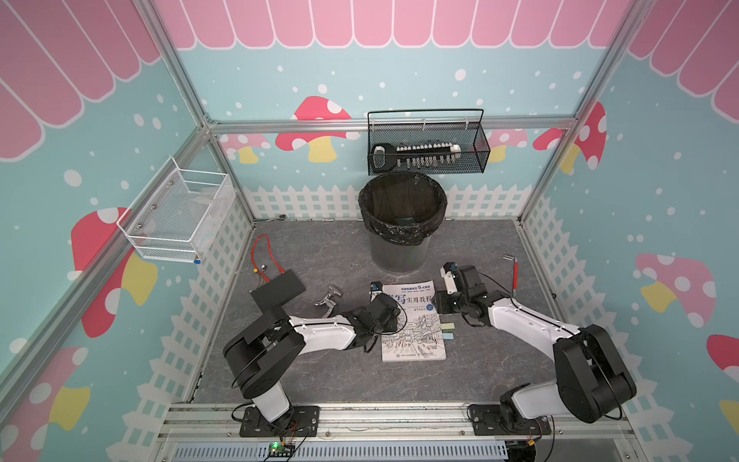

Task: Peel off the used sticky note
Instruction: Open the book at the center of the board.

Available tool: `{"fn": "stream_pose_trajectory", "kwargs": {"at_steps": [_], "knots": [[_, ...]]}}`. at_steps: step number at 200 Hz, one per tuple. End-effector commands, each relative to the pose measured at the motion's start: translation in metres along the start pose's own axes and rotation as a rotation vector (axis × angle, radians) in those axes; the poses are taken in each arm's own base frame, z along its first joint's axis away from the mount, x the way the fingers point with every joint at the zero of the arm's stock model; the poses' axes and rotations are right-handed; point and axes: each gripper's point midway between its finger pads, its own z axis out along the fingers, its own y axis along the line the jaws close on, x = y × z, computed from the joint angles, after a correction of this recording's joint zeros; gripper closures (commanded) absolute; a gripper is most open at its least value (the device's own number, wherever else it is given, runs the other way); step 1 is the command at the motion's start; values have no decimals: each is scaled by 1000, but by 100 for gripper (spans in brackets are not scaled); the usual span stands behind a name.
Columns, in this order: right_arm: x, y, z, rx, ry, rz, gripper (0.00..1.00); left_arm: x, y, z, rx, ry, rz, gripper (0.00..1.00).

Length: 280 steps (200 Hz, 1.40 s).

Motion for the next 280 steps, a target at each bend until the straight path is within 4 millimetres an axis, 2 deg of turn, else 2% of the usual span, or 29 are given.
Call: {"fn": "stream_pose_trajectory", "kwargs": {"at_steps": [1, 44, 103, 153, 223, 280], "knots": [[-14, 12, 2, -103, -40, -58, 49, -2, 2, 6, -33, 14, 10, 100], [-12, 22, 18, -189, -24, -85, 53, 4, 14, 18, -85, 47, -3, 100], [-8, 12, 36, -167, 4, -76, 54, 6, 23, 22, -124, 58, -5, 100], [-10, 12, 43, -172, 12, -70, 54, 9, 27, 24, -136, 65, -3, 100], [-3, 5, 52, -144, 38, -67, 55, 11, 31, 27, -146, 75, 4, 100], [-4, 6, 52, -150, 39, -68, 57, 12, 33, 28, -148, 79, 4, 100]]}}
